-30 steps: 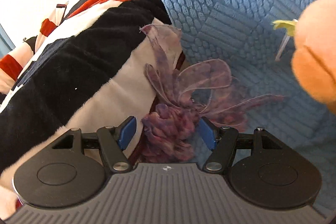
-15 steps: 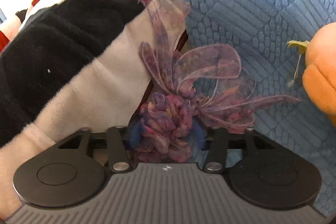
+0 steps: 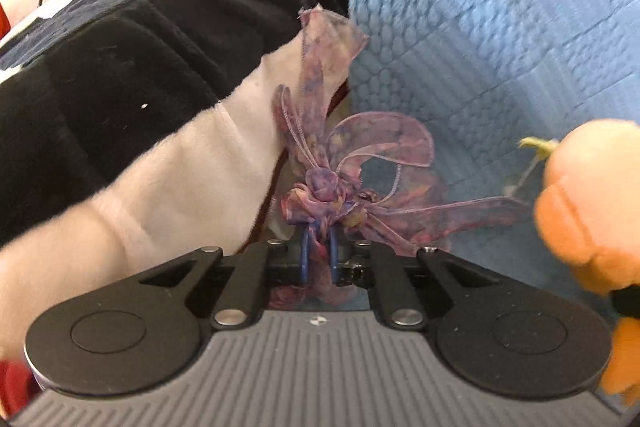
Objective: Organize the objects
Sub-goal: 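Move left tool to purple ribbon scrunchie while right tool lifts bear, then close left tool on purple scrunchie while right tool holds bear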
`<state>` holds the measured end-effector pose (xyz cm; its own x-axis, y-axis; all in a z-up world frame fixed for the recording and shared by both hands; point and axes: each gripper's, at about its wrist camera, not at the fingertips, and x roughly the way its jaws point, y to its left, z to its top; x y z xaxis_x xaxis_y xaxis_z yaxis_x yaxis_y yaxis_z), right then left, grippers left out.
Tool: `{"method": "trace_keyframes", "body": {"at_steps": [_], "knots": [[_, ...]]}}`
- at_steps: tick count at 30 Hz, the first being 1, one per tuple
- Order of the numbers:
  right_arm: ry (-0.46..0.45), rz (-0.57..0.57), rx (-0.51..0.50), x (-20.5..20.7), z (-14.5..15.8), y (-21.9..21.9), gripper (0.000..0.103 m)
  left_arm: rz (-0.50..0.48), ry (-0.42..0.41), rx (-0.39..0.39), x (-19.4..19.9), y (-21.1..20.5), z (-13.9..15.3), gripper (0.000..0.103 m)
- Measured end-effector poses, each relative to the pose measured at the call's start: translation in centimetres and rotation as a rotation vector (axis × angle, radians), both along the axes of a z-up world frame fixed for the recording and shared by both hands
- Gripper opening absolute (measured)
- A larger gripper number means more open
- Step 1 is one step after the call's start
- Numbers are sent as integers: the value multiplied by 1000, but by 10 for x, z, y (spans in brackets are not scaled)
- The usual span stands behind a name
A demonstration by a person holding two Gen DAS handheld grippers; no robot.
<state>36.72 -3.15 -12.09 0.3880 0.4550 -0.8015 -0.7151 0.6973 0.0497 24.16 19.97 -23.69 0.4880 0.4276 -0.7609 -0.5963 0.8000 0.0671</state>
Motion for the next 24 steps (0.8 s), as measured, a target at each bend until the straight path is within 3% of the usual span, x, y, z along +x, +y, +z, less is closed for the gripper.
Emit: {"method": "trace_keyframes", "body": {"at_steps": [3,8,17,19,20,21,23,24], "knots": [[9,-16,-3,-6,2,-7,70,-23,-72,-66,-14,-11,11,10],[18,-61,-4,-16,6,-22,70,-99,-124,-189,-28,-33,22,10],[83,-121,-5,-39,1,-53,75,-141,-99,-381,-54,-69,1,12],[87,-116,-17,-42,-2,-54,78,-133,-82,-396,-59,-71,-4,19],[87,-107,-21,-43,-3,-53,78,-123,-90,-407,-64,-71,-4,28],[92,-97,-20,-44,-3,-52,79,-106,-94,-418,-67,-71,-5,47],[106,-84,-1,-43,-3,-52,83,-56,-98,-444,-74,-67,-6,70],[116,-80,19,-43,-2,-53,85,-42,-110,-452,-83,-65,-6,70]]}}
